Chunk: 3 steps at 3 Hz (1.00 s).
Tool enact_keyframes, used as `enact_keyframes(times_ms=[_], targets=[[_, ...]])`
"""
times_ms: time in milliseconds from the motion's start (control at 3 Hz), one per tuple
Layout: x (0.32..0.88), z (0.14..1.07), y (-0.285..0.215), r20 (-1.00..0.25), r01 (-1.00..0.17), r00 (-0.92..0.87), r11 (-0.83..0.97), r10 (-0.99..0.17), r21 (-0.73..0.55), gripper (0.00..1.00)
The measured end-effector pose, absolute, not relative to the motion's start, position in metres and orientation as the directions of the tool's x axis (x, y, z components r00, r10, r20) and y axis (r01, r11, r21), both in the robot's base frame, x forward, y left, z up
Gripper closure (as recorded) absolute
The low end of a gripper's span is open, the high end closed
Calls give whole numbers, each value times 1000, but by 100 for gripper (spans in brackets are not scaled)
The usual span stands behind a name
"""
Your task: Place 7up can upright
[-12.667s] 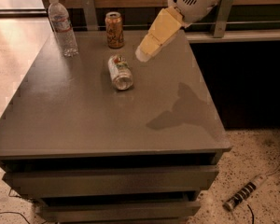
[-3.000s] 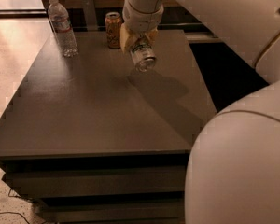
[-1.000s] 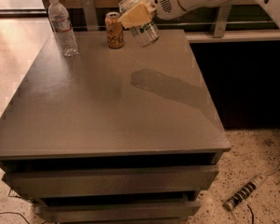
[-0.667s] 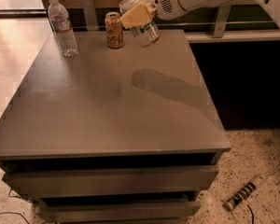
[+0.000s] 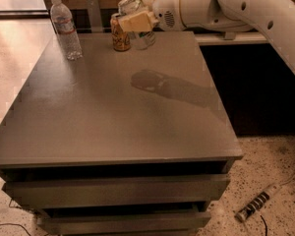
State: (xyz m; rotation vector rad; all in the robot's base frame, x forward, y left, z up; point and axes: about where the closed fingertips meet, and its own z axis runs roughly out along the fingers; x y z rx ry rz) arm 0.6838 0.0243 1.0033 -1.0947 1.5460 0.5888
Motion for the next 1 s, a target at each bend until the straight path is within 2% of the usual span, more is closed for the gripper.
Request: enact_keyframes(times_ms=[667,1000], targets=[[690,992,51,-967,-914,126,354,-222,-200,100],[684,982,60,-976,-925,120,335,-184,-177,100]])
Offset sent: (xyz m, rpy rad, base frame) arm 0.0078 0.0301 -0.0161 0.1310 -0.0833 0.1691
